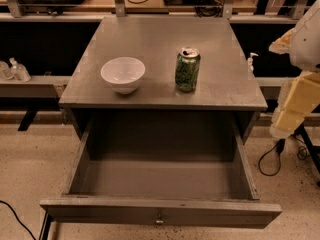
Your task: Place green can into top drawer
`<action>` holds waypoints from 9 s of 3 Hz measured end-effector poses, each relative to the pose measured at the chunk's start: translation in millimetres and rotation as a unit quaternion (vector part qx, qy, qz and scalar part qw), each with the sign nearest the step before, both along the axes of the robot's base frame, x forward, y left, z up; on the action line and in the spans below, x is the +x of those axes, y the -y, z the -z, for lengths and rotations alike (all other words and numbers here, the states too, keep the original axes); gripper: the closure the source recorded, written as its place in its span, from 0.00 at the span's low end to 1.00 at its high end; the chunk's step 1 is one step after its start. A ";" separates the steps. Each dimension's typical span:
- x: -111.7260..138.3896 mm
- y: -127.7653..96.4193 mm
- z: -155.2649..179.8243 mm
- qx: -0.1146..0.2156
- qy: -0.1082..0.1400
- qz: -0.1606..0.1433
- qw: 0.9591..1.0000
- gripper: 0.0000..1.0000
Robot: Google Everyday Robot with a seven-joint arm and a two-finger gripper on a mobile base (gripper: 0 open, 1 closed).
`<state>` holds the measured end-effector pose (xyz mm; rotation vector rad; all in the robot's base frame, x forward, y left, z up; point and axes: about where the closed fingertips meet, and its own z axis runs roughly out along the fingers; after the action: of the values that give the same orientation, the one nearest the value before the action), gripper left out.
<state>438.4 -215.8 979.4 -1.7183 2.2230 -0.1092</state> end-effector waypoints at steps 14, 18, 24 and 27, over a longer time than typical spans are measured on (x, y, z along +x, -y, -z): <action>223.4 -154.1 59.9 0.476 0.071 -0.031 0.876 0.95; 84.0 -51.9 -25.4 0.347 0.028 -0.107 0.931 1.00; 2.5 -19.5 229.4 0.422 -0.032 -0.151 0.893 1.00; 45.7 -93.8 240.6 0.448 -0.006 -0.176 0.877 1.00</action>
Offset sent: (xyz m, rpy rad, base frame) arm 0.0566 0.0187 0.0122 -0.0282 -0.0333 0.0059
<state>484.1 -122.0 738.8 -1.4883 1.4958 0.8744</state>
